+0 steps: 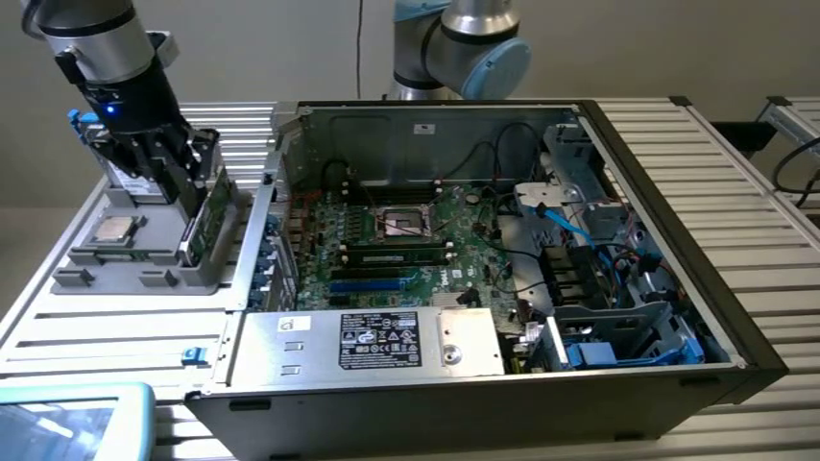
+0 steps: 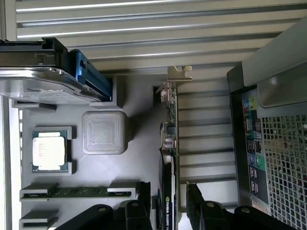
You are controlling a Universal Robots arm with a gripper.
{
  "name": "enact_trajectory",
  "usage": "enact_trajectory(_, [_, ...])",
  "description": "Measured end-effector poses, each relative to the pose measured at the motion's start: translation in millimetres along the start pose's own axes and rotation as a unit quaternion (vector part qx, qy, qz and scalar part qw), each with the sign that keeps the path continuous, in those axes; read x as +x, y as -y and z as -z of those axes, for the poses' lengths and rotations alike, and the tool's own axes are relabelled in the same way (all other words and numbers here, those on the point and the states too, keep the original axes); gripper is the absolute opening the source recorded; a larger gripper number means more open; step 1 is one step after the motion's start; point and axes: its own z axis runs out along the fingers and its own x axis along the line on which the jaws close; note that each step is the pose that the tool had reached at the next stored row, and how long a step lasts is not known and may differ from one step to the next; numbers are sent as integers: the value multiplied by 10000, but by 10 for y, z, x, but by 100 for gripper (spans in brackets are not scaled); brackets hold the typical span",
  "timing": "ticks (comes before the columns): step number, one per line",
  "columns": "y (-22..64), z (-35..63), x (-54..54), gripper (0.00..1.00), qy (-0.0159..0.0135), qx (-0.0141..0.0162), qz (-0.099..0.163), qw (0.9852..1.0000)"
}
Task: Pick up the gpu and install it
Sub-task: 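Pick up the gpu and move the gpu toward the slot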
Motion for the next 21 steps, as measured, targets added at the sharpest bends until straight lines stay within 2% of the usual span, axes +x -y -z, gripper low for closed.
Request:
enact_trajectory(12, [49, -218, -73, 44, 6, 0, -114, 9999])
enact_trajectory(17, [2, -309, -73, 44, 7, 3, -166, 9999])
enact_trajectory(21, [-34, -326, -45, 44, -12, -5, -168, 9999])
